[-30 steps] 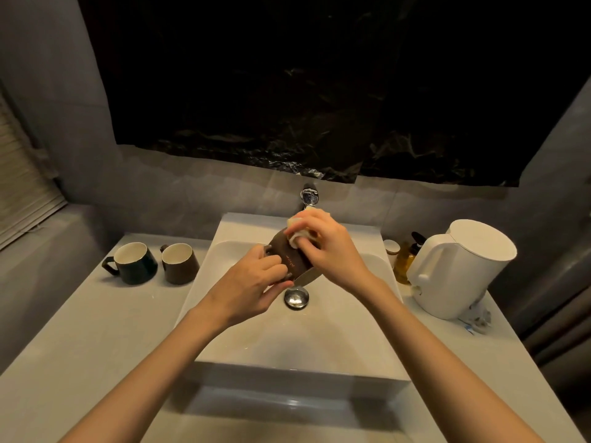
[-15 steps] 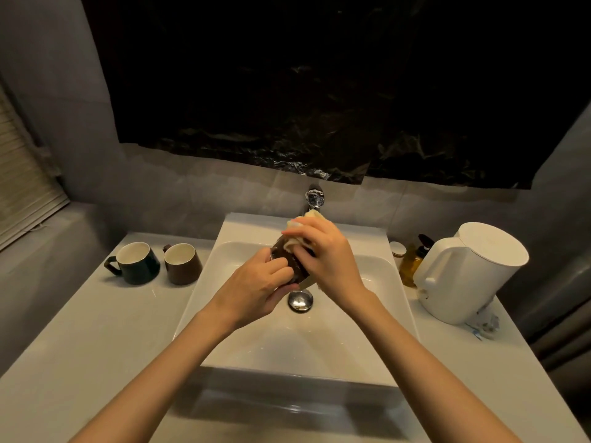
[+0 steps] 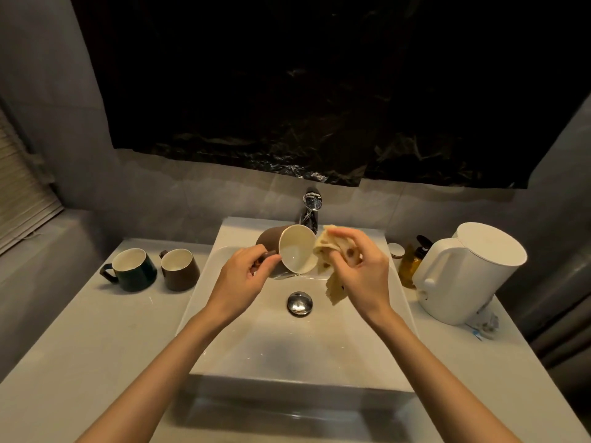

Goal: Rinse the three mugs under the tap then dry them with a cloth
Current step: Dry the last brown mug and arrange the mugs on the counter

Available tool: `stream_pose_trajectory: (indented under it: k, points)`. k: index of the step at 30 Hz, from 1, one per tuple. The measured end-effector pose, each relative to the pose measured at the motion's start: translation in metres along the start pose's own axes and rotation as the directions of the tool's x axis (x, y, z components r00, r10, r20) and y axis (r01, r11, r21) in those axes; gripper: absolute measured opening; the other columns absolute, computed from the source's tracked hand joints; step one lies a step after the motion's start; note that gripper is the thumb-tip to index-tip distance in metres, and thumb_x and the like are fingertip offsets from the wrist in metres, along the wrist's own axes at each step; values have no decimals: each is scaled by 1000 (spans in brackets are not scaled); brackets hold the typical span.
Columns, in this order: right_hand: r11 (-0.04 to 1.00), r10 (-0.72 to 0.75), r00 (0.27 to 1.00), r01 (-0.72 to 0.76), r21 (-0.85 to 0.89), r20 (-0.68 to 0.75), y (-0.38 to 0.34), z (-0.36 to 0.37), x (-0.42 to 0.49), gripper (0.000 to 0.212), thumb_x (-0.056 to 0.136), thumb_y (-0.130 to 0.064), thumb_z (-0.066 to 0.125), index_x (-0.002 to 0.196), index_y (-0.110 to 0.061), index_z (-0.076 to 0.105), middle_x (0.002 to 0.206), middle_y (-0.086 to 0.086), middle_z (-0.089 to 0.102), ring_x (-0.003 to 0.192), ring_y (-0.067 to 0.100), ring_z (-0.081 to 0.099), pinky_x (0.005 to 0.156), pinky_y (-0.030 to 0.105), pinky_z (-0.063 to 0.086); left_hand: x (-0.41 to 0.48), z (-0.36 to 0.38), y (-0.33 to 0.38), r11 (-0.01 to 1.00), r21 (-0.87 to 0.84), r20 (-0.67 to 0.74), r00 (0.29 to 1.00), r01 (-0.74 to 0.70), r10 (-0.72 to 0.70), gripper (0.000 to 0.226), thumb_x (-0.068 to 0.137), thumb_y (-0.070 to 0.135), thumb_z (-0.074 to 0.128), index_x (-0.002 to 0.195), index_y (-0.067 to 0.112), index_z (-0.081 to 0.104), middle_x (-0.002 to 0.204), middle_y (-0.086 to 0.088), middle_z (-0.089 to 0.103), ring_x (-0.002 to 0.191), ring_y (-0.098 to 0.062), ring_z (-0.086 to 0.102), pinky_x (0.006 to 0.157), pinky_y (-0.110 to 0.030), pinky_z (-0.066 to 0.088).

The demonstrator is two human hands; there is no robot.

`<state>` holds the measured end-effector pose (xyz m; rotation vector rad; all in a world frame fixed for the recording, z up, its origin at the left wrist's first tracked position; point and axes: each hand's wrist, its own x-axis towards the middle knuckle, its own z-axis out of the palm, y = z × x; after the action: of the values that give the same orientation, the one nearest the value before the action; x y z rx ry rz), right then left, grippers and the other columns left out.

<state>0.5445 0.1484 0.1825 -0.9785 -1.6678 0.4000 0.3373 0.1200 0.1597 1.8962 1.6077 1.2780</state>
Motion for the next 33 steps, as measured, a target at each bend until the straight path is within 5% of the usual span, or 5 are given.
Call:
stream_pose_trajectory:
  k: [10,19,23,26,33]
  points:
    - [698,-255,734,590,-406,630,4,16,1,44,91,-21,39,130,-6,52,135,11,53,126,26,48,95,35,50,8,-14,11,983,102,72,986,-155,148,27,91,42,51,71,24,50,69,12,49,75,-10,43,60,-26,35]
    - [916,253,784,-382,120,566,-31,44,2,24,82,1,49,104,-7,52,92,14,58,75,11,50,66,25,43,10,-6,6,974,158,27,987,-164,161,31,89,50,43,73,23,50,70,15,48,76,-12,41,59,-27,34]
    - [942,-77,710,283,-183,700,-12,32,0,26,81,-3,49,106,-10,54,102,5,59,90,12,50,79,33,45,10,-14,11,977,132,47,986,-168,163,25,91,36,53,68,30,44,66,15,46,74,-9,40,60,-21,30]
    - [493,-283,516,801,-339,809,17,26,19,37,82,-4,47,114,-9,65,121,9,64,113,27,58,91,36,51,10,-14,11,991,102,134,988,-87,73,30,93,30,57,67,16,50,64,8,48,69,-9,41,60,-25,32]
    - [60,-322,154,988,-142,934,-5,14,58,19,70,-9,74,87,-17,74,83,1,72,72,16,68,68,27,53,22,-28,17,995,36,405,909,93,-99,33,95,36,51,79,9,62,76,-13,59,73,-25,53,70,-43,48]
